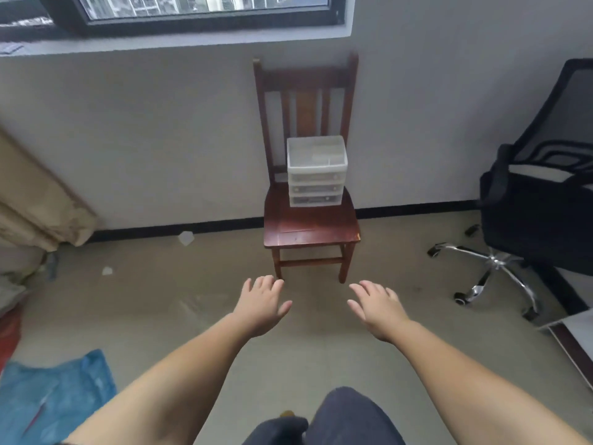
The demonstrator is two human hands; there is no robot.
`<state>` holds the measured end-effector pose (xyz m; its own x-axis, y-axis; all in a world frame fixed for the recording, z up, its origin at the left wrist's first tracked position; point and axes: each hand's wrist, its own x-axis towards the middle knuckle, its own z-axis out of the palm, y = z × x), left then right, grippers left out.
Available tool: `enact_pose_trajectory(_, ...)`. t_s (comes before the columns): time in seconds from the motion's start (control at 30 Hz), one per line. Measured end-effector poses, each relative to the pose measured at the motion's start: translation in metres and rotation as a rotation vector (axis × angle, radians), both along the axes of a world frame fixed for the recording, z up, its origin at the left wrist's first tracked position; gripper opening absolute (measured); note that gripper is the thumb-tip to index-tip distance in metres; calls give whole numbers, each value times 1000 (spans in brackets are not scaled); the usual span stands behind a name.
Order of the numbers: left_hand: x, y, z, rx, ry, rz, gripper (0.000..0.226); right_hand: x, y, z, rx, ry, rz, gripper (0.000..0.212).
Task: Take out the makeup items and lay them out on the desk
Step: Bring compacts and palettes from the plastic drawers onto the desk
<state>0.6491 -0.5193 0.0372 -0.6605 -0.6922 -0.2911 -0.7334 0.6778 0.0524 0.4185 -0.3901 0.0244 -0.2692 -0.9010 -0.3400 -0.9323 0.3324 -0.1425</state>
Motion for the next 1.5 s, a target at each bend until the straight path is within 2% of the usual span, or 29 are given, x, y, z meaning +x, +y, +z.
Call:
enact_pose_trajectory(0.17,-73,-103,-11,-12,39,-33,54,-68,-100,-14,31,-30,-24,48)
enact_pose_trajectory(0.37,-163,-223,-32,0,72,45,55,-148,-228,-41,74,-81,16,48)
enact_pose_trajectory(0.53,-217,-303,-47,-6,111,97,57,-186,-312,-73,175,-265,-51,48)
enact_pose_trajectory(0.73,-268,-390,-104,-81,115,1,67,-201,-407,-158,205,-436,-190,45)
enact_pose_trajectory(0.83,-275,-414,-141,-158,98,2,75,-199,-447,-206,119,-656,-458,42)
enact_pose_trajectory(1.0,-270,-419,-181,-314,233,-52,85,-187,-500,-256,-109,-1312,-1311,36)
enact_pose_trajectory(1.1,-270,-421,-190,-370,278,-65,86,-186,-523,-265,-254,-1573,-1580,34)
enact_pose_trajectory(1.23,-270,-422,-193,-401,282,-60,82,-183,-533,-264,-348,-1670,-1718,27)
enact_pose_trajectory(1.37,-270,-424,-193,-392,272,-71,79,-178,-524,-273,-361,-1652,-1745,35)
enact_pose_trajectory(1.5,-269,-426,-192,-368,265,-82,78,-155,-494,-285,-365,-1623,-1867,29)
